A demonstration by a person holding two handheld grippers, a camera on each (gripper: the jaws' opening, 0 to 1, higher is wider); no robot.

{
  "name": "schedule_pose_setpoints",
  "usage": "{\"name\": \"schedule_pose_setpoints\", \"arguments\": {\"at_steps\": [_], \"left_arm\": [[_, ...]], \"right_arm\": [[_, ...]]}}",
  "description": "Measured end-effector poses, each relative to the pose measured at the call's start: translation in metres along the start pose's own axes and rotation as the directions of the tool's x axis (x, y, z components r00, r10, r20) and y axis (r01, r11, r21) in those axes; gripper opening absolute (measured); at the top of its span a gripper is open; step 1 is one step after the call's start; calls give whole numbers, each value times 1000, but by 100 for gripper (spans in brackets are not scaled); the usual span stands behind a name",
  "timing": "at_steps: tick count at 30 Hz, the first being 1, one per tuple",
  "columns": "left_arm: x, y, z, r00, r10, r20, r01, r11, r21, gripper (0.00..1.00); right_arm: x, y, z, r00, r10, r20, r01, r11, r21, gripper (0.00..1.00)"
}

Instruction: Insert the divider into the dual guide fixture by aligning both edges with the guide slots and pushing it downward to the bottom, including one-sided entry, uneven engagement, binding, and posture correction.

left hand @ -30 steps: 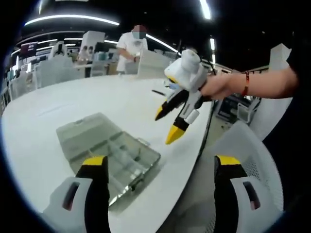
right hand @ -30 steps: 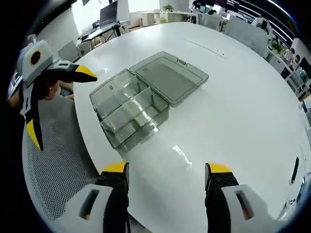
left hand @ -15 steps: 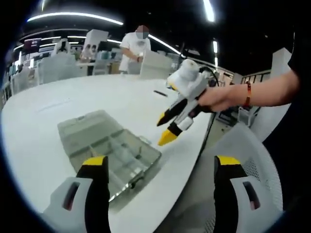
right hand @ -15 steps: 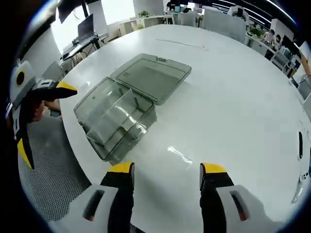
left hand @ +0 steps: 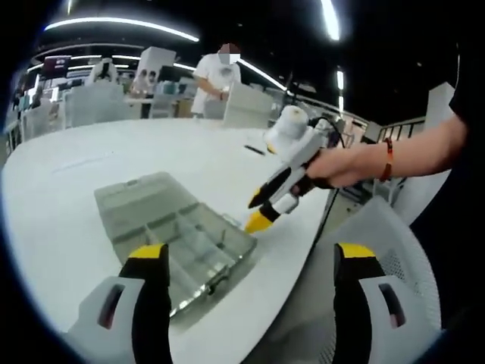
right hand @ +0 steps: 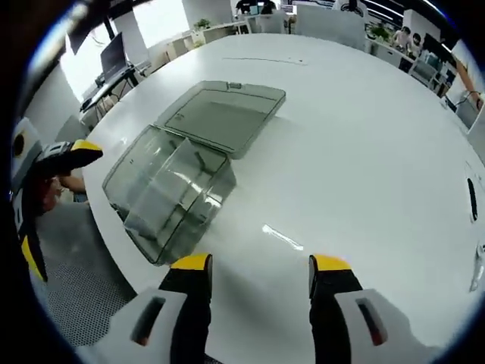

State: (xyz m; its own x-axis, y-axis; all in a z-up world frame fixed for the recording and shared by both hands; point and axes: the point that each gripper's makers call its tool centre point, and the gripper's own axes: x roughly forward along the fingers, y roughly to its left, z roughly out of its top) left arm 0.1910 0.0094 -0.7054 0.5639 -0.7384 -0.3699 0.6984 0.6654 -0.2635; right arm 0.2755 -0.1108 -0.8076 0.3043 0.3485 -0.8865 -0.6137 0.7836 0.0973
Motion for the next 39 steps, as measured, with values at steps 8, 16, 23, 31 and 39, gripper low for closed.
{"name": "schedule_pose_setpoints", "arguments": {"at_steps": [8,16,23,31,39], "left_arm": [[1,0,1,1000,-5,-3,5,1000,-2,88],[-2,4,2,1000,5,3,-5,1000,-14,88],[-1,3,1,1000,6,5,-6,1000,-22,88],[1,0,1,1000,-2,6,2,1000,-24,88],[0,1,2,1000,0,7,0,1000,-25,88]], "right_arm": [[7,1,-4,999,-28,-18,29,999,45,49],[14,4,-1,999,-48,-24,49,998,28,43],[16,4,-4,994,-101,-42,99,994,-49,38],[16,5,-2,995,-100,-25,100,994,-35,28],[13,-2,-2,993,-113,-18,112,993,-47,27]]}}
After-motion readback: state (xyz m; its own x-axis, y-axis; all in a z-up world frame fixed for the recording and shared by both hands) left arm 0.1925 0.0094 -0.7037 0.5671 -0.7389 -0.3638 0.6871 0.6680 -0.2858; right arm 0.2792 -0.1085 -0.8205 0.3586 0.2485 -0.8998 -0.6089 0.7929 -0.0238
